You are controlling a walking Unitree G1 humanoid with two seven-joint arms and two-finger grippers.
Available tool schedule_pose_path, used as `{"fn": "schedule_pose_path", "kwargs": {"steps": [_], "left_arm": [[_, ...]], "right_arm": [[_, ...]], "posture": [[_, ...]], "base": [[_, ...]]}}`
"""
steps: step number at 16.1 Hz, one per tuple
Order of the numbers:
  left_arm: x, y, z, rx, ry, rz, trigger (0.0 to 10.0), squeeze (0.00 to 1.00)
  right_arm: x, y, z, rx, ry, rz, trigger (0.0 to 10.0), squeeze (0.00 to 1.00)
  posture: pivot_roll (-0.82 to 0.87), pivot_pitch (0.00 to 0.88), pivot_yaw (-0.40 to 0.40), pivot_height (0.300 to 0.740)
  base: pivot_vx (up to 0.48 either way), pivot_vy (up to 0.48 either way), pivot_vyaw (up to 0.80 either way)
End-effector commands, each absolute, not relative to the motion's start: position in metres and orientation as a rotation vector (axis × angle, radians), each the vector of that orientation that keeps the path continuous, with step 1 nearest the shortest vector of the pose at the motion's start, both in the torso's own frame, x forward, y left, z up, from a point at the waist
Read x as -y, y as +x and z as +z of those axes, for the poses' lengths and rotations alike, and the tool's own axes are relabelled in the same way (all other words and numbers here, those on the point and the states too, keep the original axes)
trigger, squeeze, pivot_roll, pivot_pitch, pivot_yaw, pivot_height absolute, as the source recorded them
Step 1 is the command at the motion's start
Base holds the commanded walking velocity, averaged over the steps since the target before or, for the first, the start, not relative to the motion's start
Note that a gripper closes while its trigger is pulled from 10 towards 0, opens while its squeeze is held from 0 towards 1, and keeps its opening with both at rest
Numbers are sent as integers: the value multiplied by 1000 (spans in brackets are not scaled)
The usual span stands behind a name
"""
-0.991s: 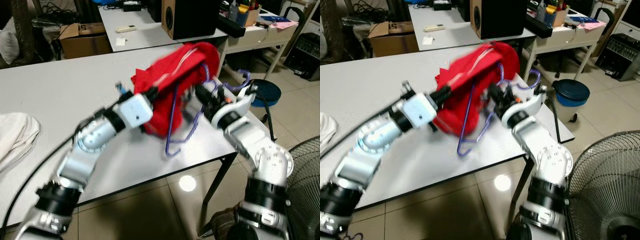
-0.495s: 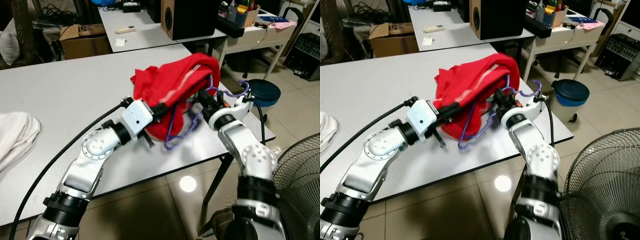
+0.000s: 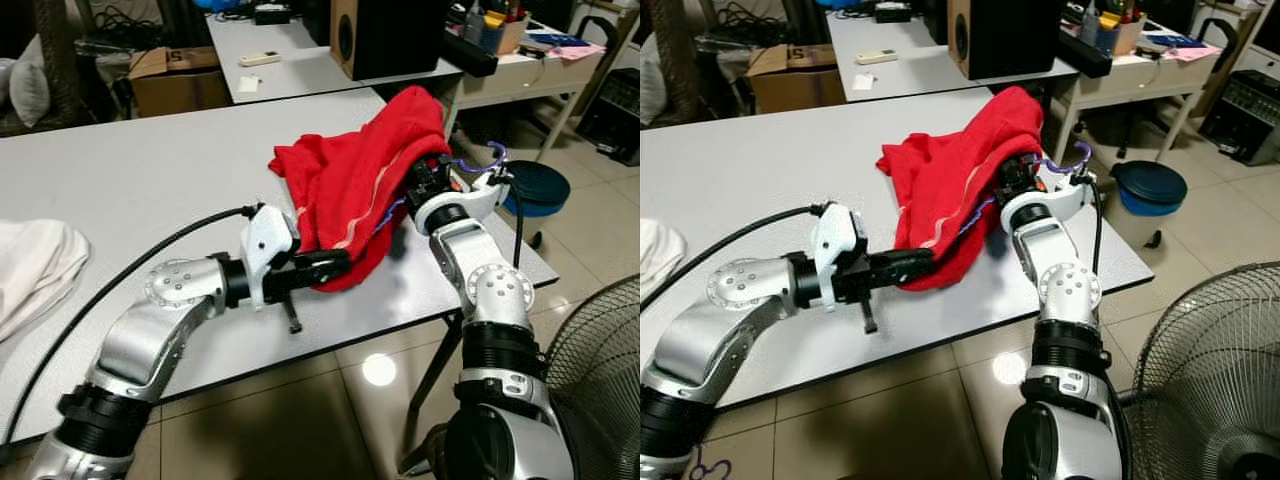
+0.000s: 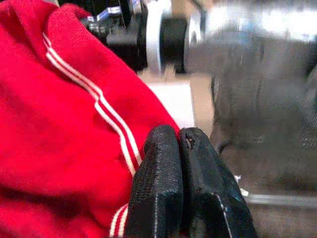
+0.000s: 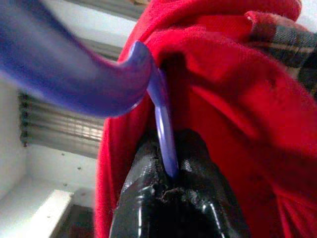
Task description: Hang hanger
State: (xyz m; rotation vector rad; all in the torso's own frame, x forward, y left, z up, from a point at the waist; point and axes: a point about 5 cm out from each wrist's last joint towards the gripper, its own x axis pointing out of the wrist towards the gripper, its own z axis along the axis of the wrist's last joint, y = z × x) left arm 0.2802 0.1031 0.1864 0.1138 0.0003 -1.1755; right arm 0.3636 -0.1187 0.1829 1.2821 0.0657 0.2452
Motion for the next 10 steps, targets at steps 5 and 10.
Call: {"fn": "schedule_pose_path", "kwargs": {"steps": [5,10], "left_arm": [[-111,319,252,226,-44,-958,0,0],[-149,347,272,234,82,-648,0,0]], "right_arm": [[69,345,177,-165,1085,416,10000,0],[81,328,170,-284,944,411,10000,0]], "posture": [[-37,0,32,740],[-67,0,50,740]], "base": [[0,0,0],[0,0,0]]}}
